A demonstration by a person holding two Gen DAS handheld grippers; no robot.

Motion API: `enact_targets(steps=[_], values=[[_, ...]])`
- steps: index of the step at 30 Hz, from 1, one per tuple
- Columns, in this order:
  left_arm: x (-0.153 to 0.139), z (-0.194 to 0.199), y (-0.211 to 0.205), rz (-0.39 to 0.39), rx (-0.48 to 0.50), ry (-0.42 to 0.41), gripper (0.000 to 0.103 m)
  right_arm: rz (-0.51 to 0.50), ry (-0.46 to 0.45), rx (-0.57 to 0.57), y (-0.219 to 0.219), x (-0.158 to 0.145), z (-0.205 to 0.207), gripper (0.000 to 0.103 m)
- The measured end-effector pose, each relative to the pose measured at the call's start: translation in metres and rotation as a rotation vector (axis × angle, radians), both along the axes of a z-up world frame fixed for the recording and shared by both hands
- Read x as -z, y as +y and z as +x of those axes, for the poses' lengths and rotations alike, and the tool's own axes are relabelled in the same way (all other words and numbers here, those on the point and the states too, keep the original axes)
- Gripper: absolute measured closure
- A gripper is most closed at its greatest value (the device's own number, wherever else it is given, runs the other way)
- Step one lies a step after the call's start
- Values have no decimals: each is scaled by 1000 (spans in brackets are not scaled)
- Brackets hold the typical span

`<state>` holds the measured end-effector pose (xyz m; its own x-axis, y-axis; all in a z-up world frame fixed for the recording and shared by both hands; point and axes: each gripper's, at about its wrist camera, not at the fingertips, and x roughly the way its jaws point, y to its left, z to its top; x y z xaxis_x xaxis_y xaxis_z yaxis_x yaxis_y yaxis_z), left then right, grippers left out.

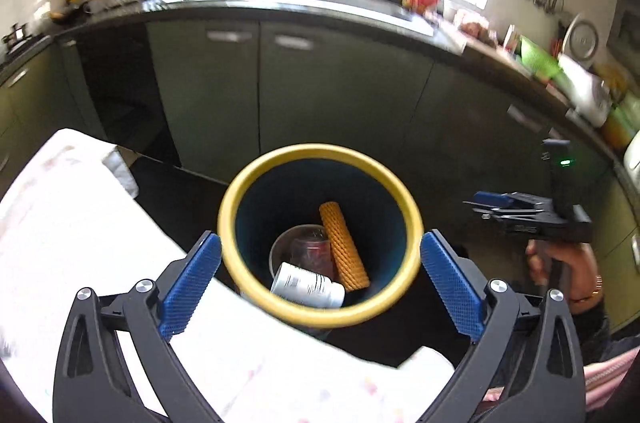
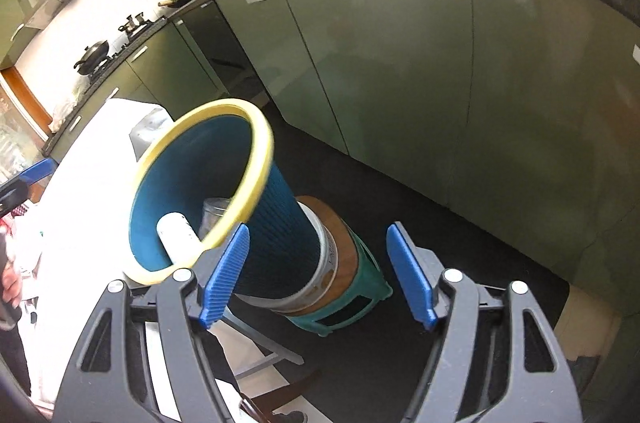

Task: Collect trash
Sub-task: 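Move the right tool to the clear water bottle and grasp it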

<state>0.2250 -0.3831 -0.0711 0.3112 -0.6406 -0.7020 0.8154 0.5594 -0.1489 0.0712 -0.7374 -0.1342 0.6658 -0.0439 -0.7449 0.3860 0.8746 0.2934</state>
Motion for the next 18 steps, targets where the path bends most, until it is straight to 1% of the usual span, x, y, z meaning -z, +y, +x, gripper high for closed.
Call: enact_targets(steps=[4,8,10,13,15,18], values=[[-19,-23,59,-64,-80,-6,5,-16,-18,-29,14,-11,5,35],[-26,-48,119,-110,-181,-33,5,-31,-35,-76,33,-23,14,34],[-25,-62,150,-109,-235,-50,5,-37,-39,-103,44,-27,20,34],[-19,-87,199,-77,-349,-90,5,-47,-38,-158,64,-34,34,33],[-16,-99,227,-62,-422,-100,5,-54,-42,-210,84,-39,45,33],[-11,-113,272,-80,-523,-90,5,-63,-57,-313,123,-48,64,33]])
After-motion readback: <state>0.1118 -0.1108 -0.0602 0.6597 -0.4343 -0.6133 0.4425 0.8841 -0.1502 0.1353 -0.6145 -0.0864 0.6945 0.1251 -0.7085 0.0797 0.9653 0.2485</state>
